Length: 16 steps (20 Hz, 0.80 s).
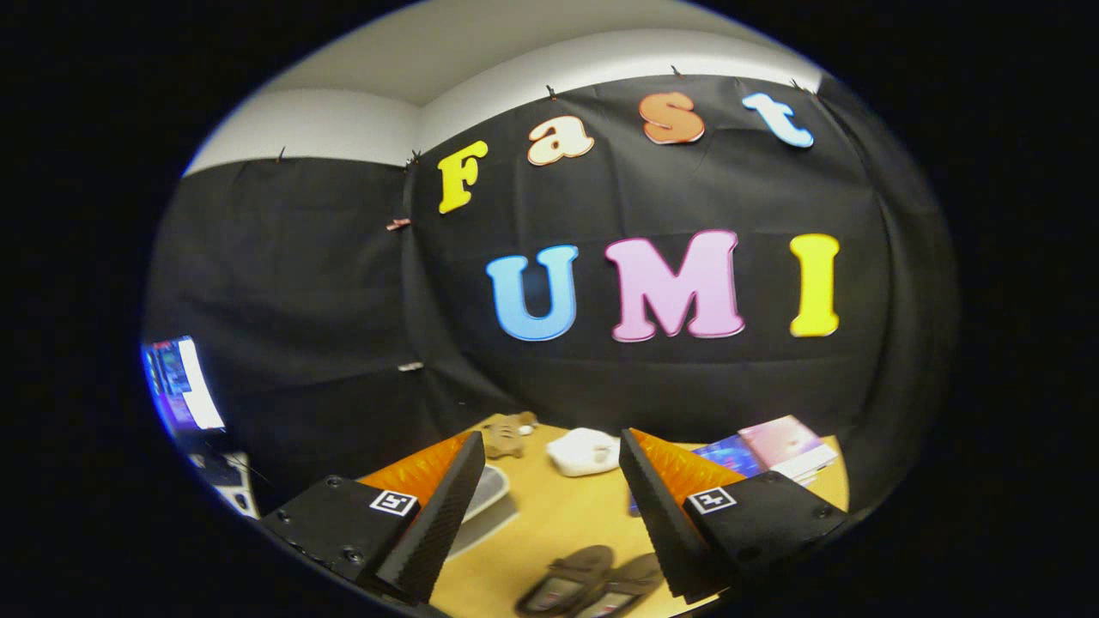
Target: Open the storage box then place both shoes into the box .Put the left shoe in first, then the right shoe, with the right side of both shoes facing outward in a uniform manner.
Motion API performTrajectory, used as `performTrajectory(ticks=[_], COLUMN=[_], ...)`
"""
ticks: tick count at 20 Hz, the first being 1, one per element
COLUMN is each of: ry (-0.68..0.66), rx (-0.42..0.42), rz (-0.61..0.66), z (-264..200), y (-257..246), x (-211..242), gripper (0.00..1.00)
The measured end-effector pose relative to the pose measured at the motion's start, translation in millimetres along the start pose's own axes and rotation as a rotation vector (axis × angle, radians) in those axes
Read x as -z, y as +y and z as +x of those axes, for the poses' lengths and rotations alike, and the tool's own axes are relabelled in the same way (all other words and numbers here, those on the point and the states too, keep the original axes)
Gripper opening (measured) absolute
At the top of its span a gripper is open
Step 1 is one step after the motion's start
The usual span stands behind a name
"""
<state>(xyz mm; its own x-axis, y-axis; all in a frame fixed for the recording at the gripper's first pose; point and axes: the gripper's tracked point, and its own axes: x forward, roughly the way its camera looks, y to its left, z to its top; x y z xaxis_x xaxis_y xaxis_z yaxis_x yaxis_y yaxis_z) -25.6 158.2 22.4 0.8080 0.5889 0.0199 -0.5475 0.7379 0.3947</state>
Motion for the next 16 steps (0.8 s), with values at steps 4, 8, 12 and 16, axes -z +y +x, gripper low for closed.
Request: performTrajectory(ticks=[4,8,12,16], ry=[0.082,0.19,0.371,0.515], rx=[-0.169,-0.326,-0.408,-0.423], rz=[0.151,0.309,0.518,0.716], z=[30,51,78,104], y=[42,82,106,105], x=[26,62,121,188], gripper=[0.97,0.97,0.97,0.97])
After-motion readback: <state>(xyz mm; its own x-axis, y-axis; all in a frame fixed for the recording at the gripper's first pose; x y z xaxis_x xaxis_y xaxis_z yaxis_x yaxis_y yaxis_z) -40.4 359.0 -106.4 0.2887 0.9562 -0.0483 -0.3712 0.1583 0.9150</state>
